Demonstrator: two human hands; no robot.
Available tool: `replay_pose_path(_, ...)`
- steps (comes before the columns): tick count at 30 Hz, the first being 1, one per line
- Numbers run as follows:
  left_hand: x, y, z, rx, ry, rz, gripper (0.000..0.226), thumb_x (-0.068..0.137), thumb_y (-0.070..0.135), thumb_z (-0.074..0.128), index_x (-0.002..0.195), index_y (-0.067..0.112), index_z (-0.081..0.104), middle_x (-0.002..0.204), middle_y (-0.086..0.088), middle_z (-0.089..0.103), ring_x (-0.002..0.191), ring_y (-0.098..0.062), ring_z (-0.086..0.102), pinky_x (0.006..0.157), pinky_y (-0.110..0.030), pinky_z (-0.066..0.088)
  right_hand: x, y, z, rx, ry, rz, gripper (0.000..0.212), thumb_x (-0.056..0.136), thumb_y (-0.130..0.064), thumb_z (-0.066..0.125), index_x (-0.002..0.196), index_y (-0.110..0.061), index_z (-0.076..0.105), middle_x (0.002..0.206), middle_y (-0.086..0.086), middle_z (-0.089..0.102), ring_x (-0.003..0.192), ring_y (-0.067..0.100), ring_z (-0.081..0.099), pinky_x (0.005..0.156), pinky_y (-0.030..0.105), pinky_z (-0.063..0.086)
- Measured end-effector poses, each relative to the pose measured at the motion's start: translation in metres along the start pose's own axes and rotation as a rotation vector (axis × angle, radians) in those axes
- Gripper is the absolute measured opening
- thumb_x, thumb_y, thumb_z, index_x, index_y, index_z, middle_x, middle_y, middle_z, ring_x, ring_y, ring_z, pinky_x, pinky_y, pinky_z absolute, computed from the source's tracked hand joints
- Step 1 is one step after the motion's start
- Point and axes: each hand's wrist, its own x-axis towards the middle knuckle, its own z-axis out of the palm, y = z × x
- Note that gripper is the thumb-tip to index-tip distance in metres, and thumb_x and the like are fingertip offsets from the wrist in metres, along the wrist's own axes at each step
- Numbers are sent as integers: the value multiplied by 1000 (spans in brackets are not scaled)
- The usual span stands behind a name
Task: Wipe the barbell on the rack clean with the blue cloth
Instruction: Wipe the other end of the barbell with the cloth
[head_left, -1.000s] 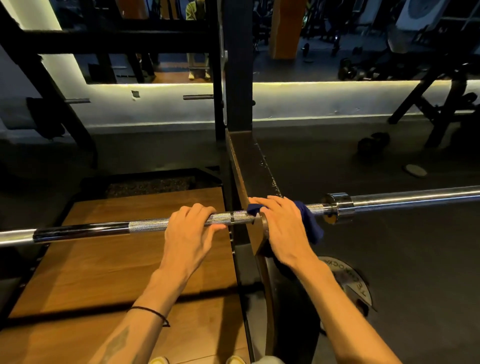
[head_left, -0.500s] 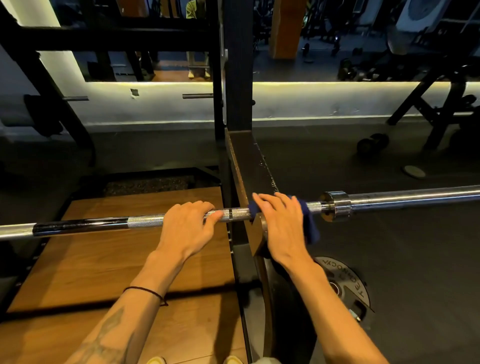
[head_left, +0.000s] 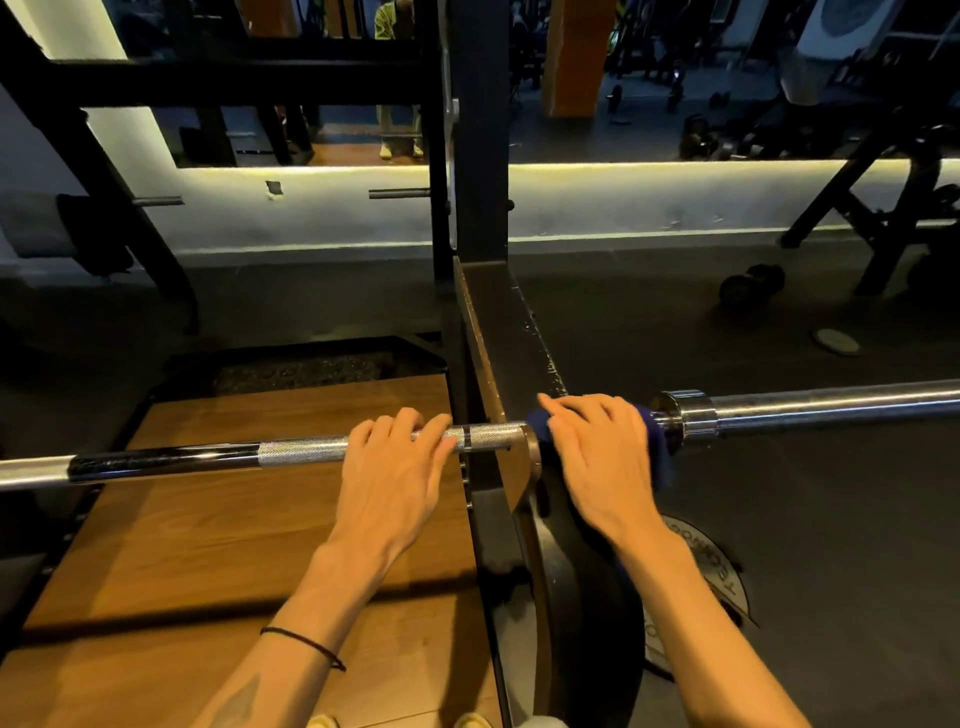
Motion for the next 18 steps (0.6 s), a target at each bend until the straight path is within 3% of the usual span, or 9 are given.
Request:
replay_pose_path(5, -5, 11, 0, -37, 9, -15, 45, 98, 58, 38, 119, 25, 60, 109, 6, 59, 98, -14, 54, 94, -38, 39, 2, -12, 1, 40, -160, -103, 50, 104, -40, 27, 139, -29, 61, 132, -12, 61, 124, 10, 50, 110, 34, 33)
replay_pose_path(8, 1, 11, 1, -75, 33, -13, 41, 101, 53, 38, 113, 21, 63, 96, 6, 59, 87, -13, 53, 84, -33, 39, -2, 14, -16, -89, -181, -114, 48, 104, -44, 32, 146, -31, 54, 139, -12, 56, 131, 10, 47, 114, 34, 32)
replay_pose_path(12, 7, 7, 3, -48, 31, 32, 38, 100, 50, 36, 107, 23, 62, 86, 8, 56, 75, -9, 40, 71, -29, 32, -2, 44, -35, -149, -122, 4, 52, 104, -43, 30, 142, -22, 59, 135, -3, 61, 126, 17, 51, 110, 38, 39)
replay_pose_path(18, 23, 11, -9, -31, -61, -29, 40, 97, 55, 29, 89, 26, 55, 61, 13, 47, 52, -6, 40, 55, -28, 27, 9, 12, -18, -77, -68, 76, 55, 99, -44, 29, 127, -21, 69, 118, -4, 69, 112, 15, 53, 105, 32, 31)
